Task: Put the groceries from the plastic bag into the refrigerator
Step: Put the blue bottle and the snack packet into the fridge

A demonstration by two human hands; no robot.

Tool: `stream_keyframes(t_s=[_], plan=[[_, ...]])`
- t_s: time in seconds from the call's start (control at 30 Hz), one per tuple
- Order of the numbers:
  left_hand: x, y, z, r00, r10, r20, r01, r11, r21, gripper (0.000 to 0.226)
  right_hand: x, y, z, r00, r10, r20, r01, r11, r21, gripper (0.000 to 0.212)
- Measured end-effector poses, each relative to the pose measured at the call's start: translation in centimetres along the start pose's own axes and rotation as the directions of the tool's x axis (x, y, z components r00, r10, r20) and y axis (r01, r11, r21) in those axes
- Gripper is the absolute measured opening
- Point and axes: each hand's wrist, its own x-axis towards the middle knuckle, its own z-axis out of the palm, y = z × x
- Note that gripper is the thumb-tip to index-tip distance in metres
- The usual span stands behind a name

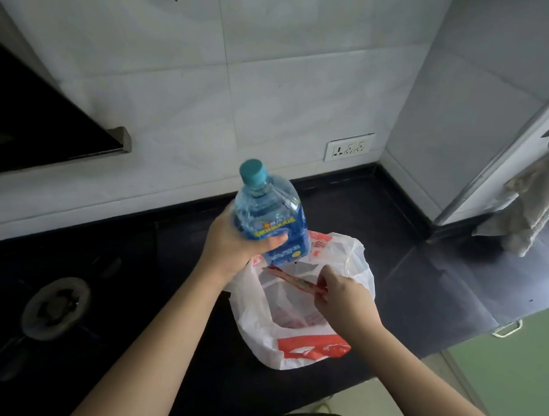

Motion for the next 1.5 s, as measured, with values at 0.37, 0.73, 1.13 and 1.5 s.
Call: stream_keyframes(t_s=[0.37, 0.73, 1.13, 1.5], plan=[[-2.5, 3.4, -4.2, 1.0, 0.027, -0.007, -0.026, 0.829, -0.558, 0.077, -2.7, -2.2, -2.4, 0.999, 0.045, -0.006, -0.044, 0.989, 0.143, 0.034], [-6.7, 2.5, -6.1, 0.992, -0.099, 0.072, 0.121, 0.687, -0.716, 0.086, -5.1, -4.9, -3.0, 0.953, 0.225, 0.201, -0.234, 0.135, 0.963, 0.043], [-11.0, 4.5, -3.7, 0.966, -0.245, 0.088, 0.233, 0.66, -0.714, 0.066, -5.4, -2.4, -4.9, 0.96, 0.174, 0.221, -0.208, -0.092, 0.974, 0.039], [-14.8, 4.4, 3.2, 0.904, -0.415, -0.102, 0.187, 0.6, -0.778, 0.063, -5.2, 2.9, -6.7, 0.957, 0.093, 0.275, -0.273, -0.037, 0.961, 0.03]])
